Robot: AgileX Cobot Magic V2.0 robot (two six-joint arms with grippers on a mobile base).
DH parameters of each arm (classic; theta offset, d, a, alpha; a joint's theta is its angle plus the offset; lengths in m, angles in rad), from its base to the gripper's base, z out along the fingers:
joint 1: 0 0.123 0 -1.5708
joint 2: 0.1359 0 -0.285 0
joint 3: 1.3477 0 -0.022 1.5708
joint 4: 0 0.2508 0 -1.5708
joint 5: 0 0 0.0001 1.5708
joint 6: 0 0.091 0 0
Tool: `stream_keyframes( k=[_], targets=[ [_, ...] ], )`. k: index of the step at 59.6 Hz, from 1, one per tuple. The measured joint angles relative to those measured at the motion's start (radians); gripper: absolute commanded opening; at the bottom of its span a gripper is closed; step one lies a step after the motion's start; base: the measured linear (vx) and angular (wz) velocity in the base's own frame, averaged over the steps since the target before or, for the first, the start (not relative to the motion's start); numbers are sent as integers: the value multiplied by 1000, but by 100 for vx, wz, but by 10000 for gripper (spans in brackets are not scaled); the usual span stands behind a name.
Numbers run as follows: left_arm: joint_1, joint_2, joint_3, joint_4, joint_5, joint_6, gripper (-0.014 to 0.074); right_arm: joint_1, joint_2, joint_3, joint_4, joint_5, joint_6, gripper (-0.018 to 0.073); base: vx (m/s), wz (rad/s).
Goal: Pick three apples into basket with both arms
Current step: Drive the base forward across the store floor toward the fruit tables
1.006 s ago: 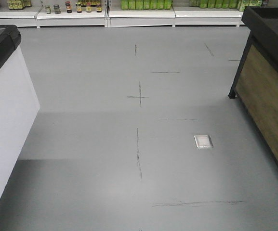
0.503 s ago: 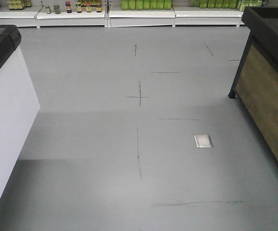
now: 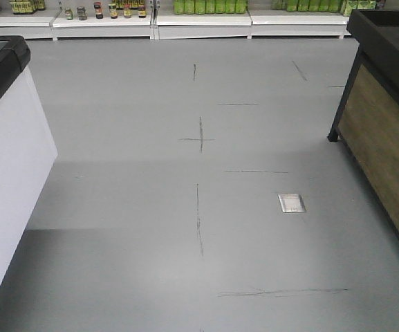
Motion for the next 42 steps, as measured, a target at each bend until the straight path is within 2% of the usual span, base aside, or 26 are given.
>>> stream_keyframes(
  k=[42],
  targets=[
    [0, 0, 0, 0, 0, 0, -6, 0, 0, 0, 0, 0, 0, -5, 0, 0]
  ],
)
